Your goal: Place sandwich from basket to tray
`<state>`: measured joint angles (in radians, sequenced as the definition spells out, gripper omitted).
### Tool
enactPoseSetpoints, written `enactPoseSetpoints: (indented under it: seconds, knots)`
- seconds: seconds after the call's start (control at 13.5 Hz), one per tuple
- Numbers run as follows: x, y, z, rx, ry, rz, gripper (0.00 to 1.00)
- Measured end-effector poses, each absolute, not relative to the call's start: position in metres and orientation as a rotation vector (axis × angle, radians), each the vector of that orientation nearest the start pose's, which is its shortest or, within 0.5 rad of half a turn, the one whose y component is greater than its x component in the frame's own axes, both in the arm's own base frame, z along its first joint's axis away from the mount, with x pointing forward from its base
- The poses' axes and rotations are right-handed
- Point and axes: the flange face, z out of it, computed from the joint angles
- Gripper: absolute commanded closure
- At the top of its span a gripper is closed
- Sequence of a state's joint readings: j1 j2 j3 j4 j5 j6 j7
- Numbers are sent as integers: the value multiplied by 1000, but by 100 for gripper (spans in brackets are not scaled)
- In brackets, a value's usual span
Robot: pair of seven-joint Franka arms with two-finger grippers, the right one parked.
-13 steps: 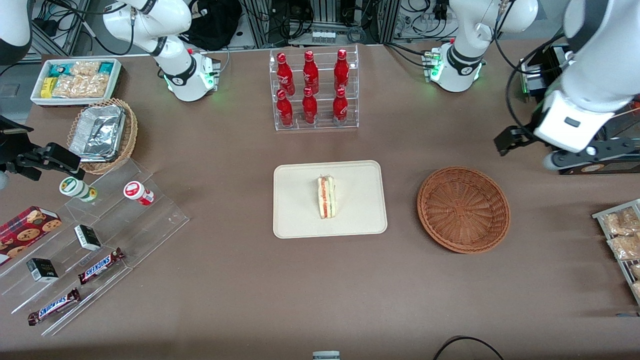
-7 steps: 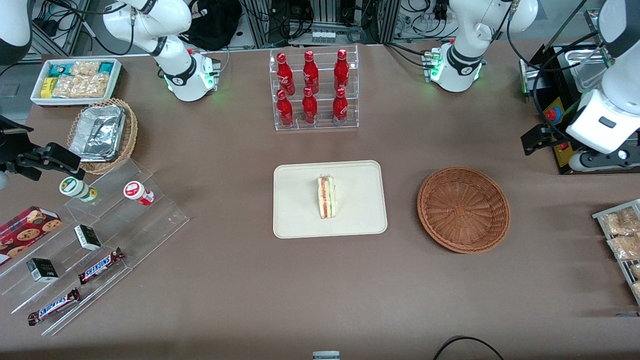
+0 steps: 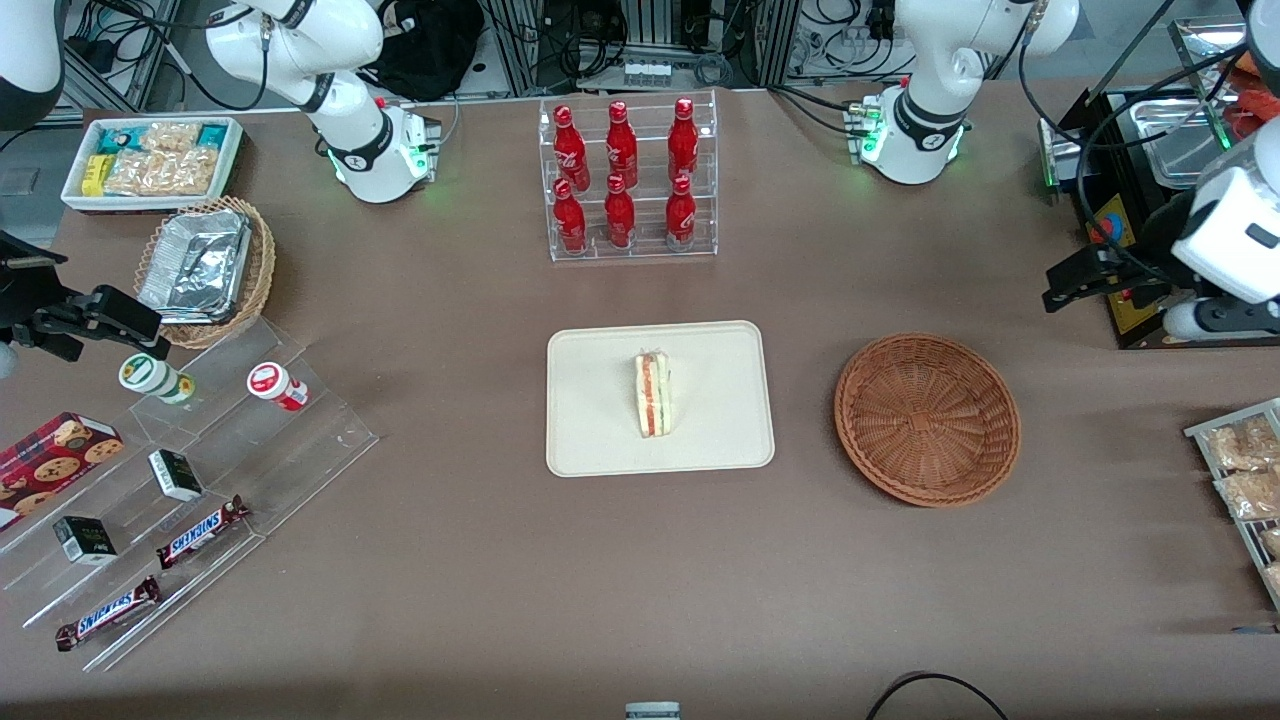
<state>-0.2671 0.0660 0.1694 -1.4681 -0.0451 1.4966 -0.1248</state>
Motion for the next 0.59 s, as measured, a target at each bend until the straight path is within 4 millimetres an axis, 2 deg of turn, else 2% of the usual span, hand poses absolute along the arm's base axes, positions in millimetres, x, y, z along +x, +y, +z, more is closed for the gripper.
enactPoseSetpoints:
  seconds: [0.15, 0.22, 0.37, 0.59]
  knots:
    - [560, -71, 637, -3112, 3, 31, 0]
    - [558, -67, 642, -3104, -4, 19, 0]
    - [553, -43, 650, -3101, -64, 8, 0]
    - [547, -8, 652, -3099, -137, 13, 0]
